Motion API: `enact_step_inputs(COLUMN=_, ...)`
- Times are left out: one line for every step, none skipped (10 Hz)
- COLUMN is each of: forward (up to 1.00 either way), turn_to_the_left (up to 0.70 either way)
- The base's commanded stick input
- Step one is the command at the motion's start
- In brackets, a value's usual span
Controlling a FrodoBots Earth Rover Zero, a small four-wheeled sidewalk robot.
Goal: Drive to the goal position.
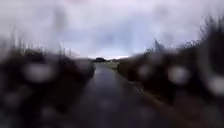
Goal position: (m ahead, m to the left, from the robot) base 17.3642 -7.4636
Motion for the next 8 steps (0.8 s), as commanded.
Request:
enact_step_inputs(forward=0.7, turn_to_the_left=0.0)
enact_step_inputs(forward=0.7, turn_to_the_left=0.0)
enact_step_inputs(forward=0.7, turn_to_the_left=0.0)
enact_step_inputs(forward=0.7, turn_to_the_left=0.0)
enact_step_inputs(forward=0.7, turn_to_the_left=0.0)
enact_step_inputs(forward=0.7, turn_to_the_left=0.0)
enact_step_inputs(forward=0.7, turn_to_the_left=0.0)
enact_step_inputs(forward=0.7, turn_to_the_left=0.0)
